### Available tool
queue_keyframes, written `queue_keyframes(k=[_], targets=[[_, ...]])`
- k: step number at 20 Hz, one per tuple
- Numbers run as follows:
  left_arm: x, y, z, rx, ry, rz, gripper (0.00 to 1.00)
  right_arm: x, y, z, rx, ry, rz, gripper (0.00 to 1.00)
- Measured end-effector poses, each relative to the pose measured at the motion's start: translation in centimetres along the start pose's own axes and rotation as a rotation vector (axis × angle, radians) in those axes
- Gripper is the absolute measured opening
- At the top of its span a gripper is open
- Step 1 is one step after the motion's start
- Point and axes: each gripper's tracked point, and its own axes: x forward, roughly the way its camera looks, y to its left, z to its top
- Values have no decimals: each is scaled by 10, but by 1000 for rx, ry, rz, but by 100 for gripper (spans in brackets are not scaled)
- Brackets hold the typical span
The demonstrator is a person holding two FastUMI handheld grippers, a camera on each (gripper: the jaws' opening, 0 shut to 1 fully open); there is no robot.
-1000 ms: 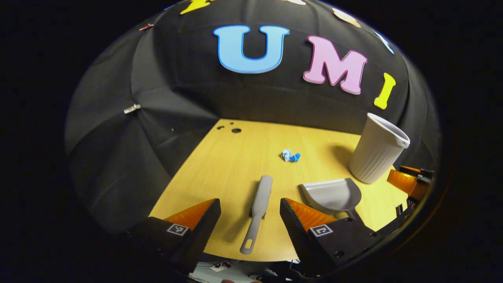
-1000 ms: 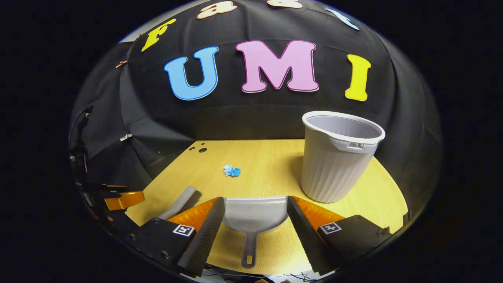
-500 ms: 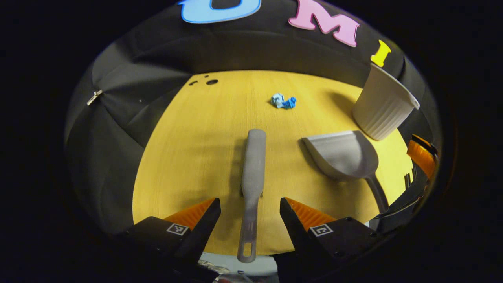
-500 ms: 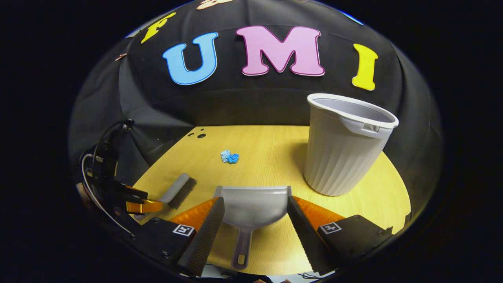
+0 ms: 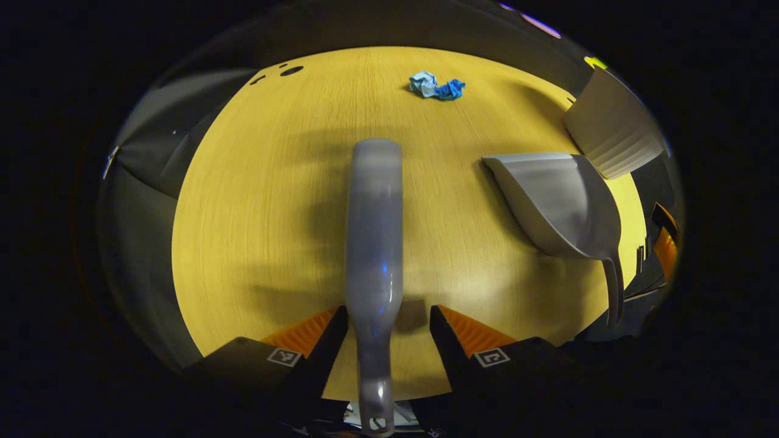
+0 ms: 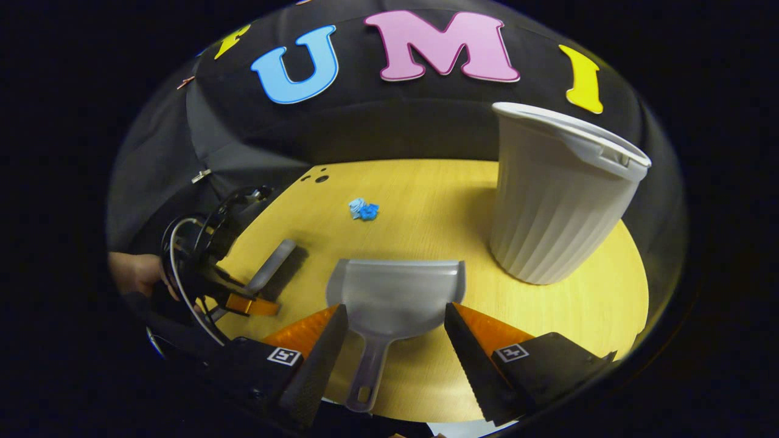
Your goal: Pick up the small broom and dustpan from the desktop, sweep the trash into the dustpan with the broom, and then empty the trash into the garbage bin.
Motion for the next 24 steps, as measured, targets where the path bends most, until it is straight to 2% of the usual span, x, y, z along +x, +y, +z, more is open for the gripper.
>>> queue_keyframes(k=[2, 3, 4, 5, 6, 7, 9, 10, 11, 15, 17, 19, 24], targets=[[3, 0, 4, 25, 4, 17, 78, 4, 7, -7, 12, 42, 36, 99], [5, -1, 6, 27, 3, 19, 70, 5, 10, -9, 25, 62, 53, 99], [4, -1, 9, 11, -9, 24, 68, 5, 15, -12, 43, 89, 75, 99], [7, -4, 12, -3, -29, 24, 57, 5, 20, -15, 59, 119, 96, 99], [3, -3, 12, -12, -31, 30, 53, 6, 19, -17, 66, 139, 91, 99], [5, -4, 10, -31, -35, 32, 37, 7, 15, -19, 66, 153, 75, 99], [6, -4, 6, -72, -32, 49, 27, 7, 11, -24, 55, 187, 49, 99], [6, -5, 6, -74, -34, 50, 33, 8, 9, -28, 48, 208, 31, 99], [5, -5, 6, -65, -38, 50, 29, 9, 7, -34, 37, 227, 16, 99], [6, -5, 8, -44, -58, 48, 31, 19, 7, -58, 50, 312, -7, 99], [6, -6, 9, -45, -62, 49, 29, 30, 12, -74, 84, 364, -13, 99], [6, -6, 9, -55, -64, 54, 31, 40, 10, -84, 93, 389, -33, 99], [5, -6, 8, -45, -56, 74, 29, 62, 4, -90, 152, 430, -94, 99]])
